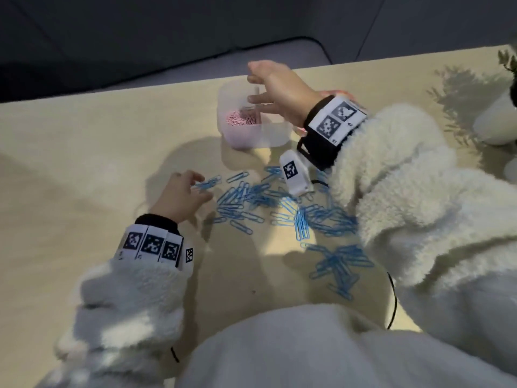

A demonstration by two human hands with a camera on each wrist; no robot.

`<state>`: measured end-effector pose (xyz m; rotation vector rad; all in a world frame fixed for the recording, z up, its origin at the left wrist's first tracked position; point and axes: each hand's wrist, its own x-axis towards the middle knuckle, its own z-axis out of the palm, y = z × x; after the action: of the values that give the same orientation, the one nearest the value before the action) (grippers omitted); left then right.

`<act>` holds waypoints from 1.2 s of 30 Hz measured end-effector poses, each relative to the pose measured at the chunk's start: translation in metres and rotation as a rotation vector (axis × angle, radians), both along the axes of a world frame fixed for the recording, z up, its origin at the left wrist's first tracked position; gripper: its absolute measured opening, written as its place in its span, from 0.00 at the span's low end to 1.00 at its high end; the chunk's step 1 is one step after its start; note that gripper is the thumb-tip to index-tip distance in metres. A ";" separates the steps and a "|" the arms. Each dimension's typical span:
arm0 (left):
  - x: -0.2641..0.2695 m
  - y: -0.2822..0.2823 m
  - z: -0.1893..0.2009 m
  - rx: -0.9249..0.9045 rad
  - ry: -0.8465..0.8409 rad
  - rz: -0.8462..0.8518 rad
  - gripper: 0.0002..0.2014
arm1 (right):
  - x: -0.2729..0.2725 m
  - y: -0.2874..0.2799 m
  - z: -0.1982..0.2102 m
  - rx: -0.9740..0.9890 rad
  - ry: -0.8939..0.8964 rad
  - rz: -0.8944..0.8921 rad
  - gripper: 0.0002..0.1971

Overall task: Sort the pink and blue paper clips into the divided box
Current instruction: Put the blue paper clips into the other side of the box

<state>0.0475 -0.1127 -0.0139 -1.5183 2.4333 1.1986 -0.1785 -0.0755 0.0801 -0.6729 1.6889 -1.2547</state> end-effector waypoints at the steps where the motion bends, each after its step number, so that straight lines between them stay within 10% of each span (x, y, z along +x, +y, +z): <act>1: 0.005 0.004 -0.001 -0.004 -0.044 -0.020 0.22 | -0.001 0.018 0.002 -0.047 0.053 0.002 0.10; 7: 0.029 0.017 -0.011 -0.182 -0.080 -0.132 0.31 | -0.015 0.195 -0.046 0.209 0.661 0.417 0.04; 13: 0.024 0.017 -0.025 -0.283 -0.167 -0.309 0.42 | 0.022 0.306 -0.086 0.608 0.766 0.562 0.48; 23: -0.016 0.087 -0.029 -0.346 0.031 -0.561 0.27 | 0.015 0.252 -0.118 0.207 0.793 0.276 0.15; 29: 0.003 0.078 -0.014 -0.331 -0.142 -0.075 0.27 | -0.055 0.248 -0.116 0.589 0.905 -0.212 0.15; 36: -0.028 0.098 -0.022 -0.147 -0.001 -0.138 0.19 | -0.006 0.196 -0.125 0.406 0.862 0.213 0.15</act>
<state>0.0195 -0.0149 -0.0359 -1.3549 2.6280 1.0155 -0.1840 0.1205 -0.0448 -1.1975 2.3803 -0.4322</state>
